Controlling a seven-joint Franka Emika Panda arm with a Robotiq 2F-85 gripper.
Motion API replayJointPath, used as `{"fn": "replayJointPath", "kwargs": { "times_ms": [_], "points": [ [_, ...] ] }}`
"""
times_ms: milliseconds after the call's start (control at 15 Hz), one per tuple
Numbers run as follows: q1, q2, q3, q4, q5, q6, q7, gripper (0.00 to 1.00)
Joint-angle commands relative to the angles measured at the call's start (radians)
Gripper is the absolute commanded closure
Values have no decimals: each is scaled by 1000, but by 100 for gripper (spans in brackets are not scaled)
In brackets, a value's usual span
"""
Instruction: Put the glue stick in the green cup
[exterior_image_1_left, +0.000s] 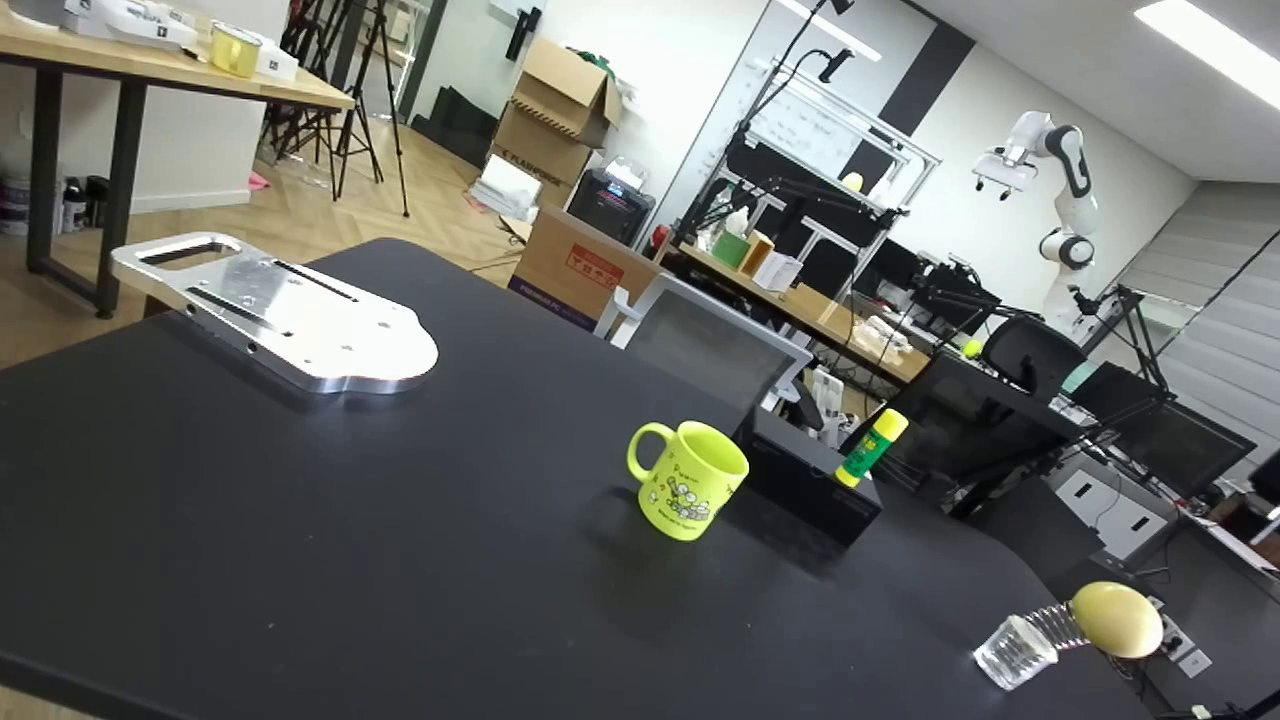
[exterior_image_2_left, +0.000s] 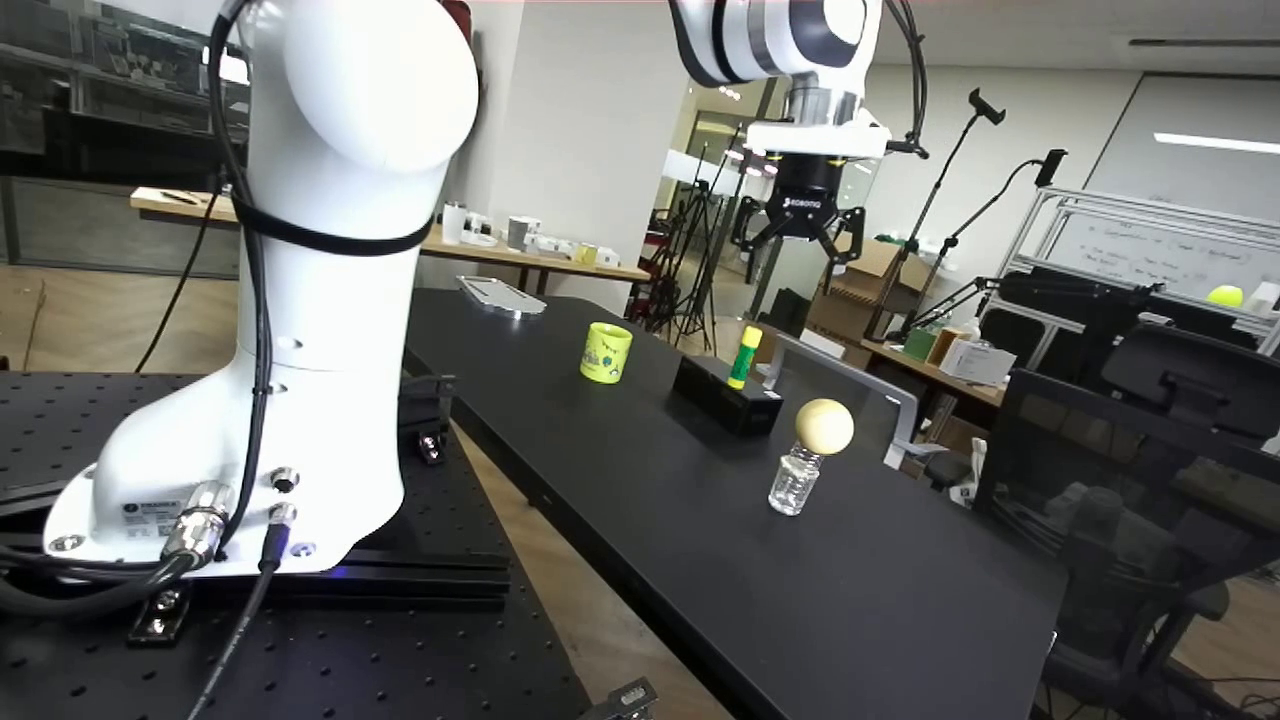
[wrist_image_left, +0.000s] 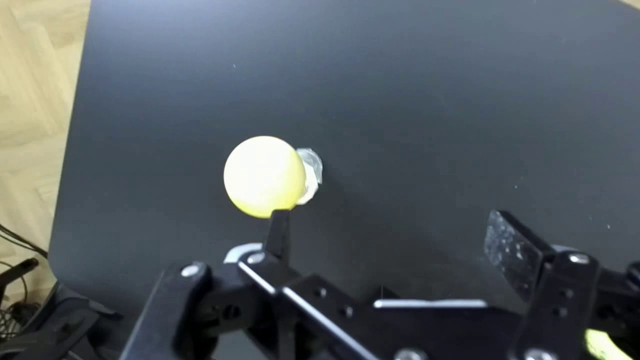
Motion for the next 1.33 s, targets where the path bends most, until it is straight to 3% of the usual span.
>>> {"fn": "replayJointPath", "kwargs": {
  "times_ms": [0, 67, 133, 400, 1267],
  "points": [
    [18, 124, 40, 130, 80, 13, 52, 0],
    [18, 148, 50, 153, 89, 8, 52, 0],
    [7, 91, 48, 84, 69, 18, 20, 0],
    [7, 146, 61, 133, 80, 19, 29, 0],
    [7, 147, 60, 134, 84, 19, 29, 0]
  ]
}}
